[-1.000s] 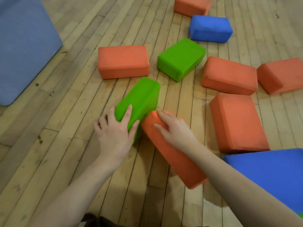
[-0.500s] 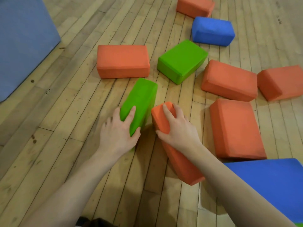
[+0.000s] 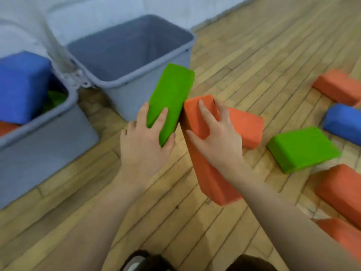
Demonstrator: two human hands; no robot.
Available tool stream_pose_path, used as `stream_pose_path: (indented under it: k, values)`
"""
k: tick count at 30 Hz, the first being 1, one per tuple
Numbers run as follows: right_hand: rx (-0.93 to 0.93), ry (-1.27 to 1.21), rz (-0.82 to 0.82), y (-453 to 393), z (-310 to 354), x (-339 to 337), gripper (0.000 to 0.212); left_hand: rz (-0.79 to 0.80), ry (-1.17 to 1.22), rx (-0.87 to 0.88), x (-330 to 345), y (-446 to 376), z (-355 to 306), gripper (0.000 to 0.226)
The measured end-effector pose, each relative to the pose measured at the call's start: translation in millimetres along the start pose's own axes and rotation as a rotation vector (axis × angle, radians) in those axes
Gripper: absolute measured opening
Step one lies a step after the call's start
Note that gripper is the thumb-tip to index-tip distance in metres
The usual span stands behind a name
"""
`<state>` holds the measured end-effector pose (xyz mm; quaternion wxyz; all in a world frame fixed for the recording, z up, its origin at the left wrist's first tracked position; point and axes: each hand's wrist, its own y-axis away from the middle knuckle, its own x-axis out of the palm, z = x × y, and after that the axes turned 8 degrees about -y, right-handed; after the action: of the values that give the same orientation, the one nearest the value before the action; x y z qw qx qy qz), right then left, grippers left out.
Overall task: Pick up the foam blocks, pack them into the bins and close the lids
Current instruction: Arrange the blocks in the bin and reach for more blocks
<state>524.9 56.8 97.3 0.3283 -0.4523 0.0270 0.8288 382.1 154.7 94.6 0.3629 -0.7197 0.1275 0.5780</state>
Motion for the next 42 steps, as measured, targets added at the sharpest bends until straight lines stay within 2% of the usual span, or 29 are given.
stream_pose_path:
  k: [8,14,19,25,29,33,35,39,42]
  values:
    - [-0.311,-0.238,0.026,-43.2,165.2,29.1,0.072,-0.227,-0.156,-0.236,-108.1,8.1,126.2,0.056]
    - [-0.377,-0.365,0.025,-63.7,276.9,83.1,0.071,-0.328,-0.259,-0.304,-140.3,20.8,245.1,0.052]
    - [-0.431,-0.415,-0.013,-102.4,382.7,123.9,0.067,-0.425,-0.310,-0.327,-167.9,1.0,352.5,0.045]
    - [-0.451,-0.482,-0.004,-154.9,481.2,167.1,0.065,-0.430,-0.366,-0.326,-199.7,-43.8,455.5,0.046]
    - [-0.401,-0.513,0.044,-177.1,515.0,215.3,0.063,-0.385,-0.432,-0.321,-188.2,-57.2,516.4,0.048]
    - [-0.339,-0.457,0.179,-189.8,515.1,268.0,0.066,-0.240,-0.442,-0.293,-150.2,-64.5,555.5,0.052]
    - [-0.390,-0.369,0.228,-195.3,511.8,281.5,0.069,-0.190,-0.440,-0.279,-142.0,-74.0,562.4,0.056]
    - [-0.536,-0.168,0.109,-196.9,506.0,279.3,0.075,-0.175,-0.329,-0.386,-144.3,-87.5,561.0,0.075]
    - [-0.497,-0.179,0.282,-192.0,494.8,270.9,0.085,-0.183,-0.372,-0.353,-137.7,-82.3,551.0,0.071]
